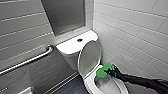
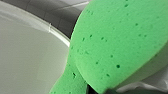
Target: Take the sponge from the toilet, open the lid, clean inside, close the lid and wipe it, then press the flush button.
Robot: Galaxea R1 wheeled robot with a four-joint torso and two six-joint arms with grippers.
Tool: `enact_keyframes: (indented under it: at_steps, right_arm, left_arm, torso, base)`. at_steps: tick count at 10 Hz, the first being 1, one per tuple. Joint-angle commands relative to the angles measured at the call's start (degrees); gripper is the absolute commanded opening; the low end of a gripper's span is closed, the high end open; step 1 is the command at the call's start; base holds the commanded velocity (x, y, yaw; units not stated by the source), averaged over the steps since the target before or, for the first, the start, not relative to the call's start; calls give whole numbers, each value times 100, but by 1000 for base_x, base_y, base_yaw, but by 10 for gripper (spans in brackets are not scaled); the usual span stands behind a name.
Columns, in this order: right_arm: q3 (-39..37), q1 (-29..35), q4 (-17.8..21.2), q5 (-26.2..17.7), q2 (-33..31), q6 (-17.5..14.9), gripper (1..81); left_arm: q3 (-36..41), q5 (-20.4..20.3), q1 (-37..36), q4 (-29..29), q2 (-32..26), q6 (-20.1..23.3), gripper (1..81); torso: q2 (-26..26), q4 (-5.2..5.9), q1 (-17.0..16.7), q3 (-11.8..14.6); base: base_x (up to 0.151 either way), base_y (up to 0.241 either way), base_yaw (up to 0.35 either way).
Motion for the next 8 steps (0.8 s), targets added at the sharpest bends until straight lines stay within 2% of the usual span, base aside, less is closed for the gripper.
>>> enact_keyframes:
  at_steps: [1,8]
  right_arm:
    - [-120,572,60,-33,-6,321,10]
    - [1621,-456,51,696,-1605,409,10]
  left_arm:
    - [186,399,131,24,-78,39,811]
    - [300,399,131,33,-52,215,811]
  torso:
    - [0,0,0,0]
    - [0,0,0,0]
  base:
    - [0,0,0]
    - [0,0,0]
